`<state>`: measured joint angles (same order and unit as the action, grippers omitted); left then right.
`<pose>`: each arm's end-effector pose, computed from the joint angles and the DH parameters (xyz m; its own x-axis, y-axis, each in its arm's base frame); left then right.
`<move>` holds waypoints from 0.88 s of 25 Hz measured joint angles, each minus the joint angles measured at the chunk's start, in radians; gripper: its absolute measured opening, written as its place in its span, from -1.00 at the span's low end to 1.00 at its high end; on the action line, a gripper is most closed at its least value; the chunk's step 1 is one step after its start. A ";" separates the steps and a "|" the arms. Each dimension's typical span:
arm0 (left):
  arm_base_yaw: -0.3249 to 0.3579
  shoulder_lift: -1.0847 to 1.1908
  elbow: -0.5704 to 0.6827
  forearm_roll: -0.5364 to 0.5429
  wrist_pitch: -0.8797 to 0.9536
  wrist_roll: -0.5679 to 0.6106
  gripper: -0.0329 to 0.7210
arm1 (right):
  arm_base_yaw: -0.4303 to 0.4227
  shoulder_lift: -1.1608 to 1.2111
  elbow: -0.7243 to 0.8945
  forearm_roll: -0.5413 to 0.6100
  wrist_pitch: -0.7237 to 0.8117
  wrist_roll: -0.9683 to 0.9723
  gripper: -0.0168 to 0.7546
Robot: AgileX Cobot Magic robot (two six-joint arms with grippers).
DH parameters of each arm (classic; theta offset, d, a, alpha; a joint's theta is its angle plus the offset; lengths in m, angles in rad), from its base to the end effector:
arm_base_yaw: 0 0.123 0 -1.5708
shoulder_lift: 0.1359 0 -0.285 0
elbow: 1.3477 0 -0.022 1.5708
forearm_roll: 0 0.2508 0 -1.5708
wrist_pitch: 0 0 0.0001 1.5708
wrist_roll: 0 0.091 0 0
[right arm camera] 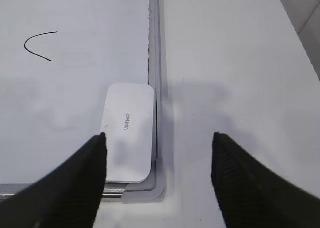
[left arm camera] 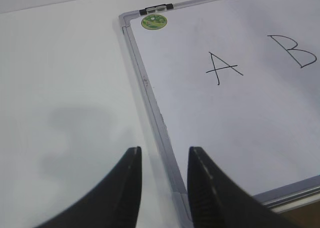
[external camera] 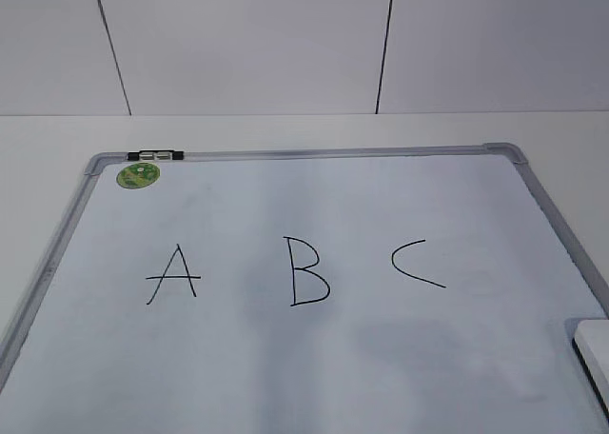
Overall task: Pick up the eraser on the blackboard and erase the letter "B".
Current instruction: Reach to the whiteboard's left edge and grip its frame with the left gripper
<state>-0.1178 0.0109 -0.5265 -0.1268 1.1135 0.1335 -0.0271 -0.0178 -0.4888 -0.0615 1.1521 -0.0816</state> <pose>-0.0100 -0.0092 0.2810 -0.4646 0.1322 -0.8756 0.2519 0.9677 0.0125 -0.0105 -0.0048 0.2670 -0.5339 -0.0918 -0.8405 0.0180 0.9926 -0.1199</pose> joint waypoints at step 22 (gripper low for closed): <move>0.000 0.000 0.000 0.000 0.000 0.000 -0.28 | 0.000 0.000 0.000 0.000 0.000 0.000 0.32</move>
<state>-0.1178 0.0109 -0.5265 -0.1268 1.1135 0.1335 -0.0271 -0.0178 -0.4888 -0.0615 1.1521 -0.0816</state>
